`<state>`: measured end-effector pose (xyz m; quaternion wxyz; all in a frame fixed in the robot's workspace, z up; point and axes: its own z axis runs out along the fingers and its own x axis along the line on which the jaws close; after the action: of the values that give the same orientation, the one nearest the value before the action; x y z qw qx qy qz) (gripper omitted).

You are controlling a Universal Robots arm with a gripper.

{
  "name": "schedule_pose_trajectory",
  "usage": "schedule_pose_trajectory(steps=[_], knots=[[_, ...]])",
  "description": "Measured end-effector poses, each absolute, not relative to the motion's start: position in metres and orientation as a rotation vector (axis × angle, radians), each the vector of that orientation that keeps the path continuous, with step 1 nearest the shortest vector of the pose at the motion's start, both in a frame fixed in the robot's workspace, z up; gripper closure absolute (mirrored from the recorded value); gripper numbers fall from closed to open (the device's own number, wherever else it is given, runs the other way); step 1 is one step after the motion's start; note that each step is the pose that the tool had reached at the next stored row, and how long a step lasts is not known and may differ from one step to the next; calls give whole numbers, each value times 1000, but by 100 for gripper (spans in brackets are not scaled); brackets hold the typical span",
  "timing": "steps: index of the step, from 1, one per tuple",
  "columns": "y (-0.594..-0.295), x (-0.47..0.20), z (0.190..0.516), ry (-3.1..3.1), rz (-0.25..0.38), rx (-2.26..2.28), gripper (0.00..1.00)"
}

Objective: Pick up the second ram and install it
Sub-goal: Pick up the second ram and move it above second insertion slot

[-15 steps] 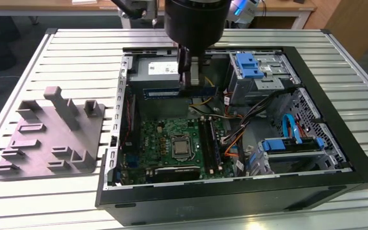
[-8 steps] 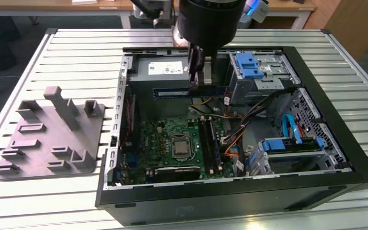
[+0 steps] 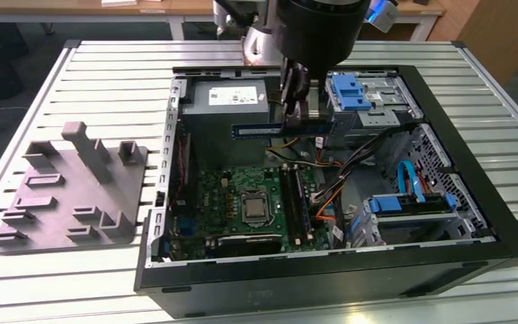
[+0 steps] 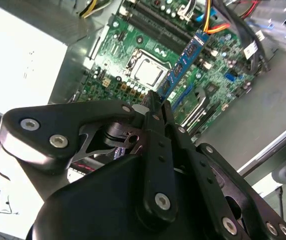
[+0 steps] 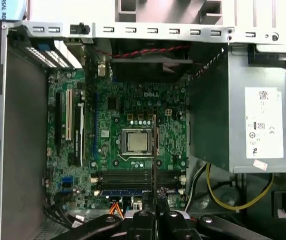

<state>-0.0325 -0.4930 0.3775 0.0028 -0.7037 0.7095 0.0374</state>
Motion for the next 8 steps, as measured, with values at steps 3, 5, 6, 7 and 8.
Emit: schedule_pose_trajectory(steps=[3,5,6,7,8], knots=[[-493,-24,377,2225,118,-2207,86],[-493,-19,377,2225,118,-2207,86],[-493,-16,377,2225,118,-2207,86],[-493,-14,377,2225,118,-2207,86],[-493,-13,377,2225,118,-2207,86]])
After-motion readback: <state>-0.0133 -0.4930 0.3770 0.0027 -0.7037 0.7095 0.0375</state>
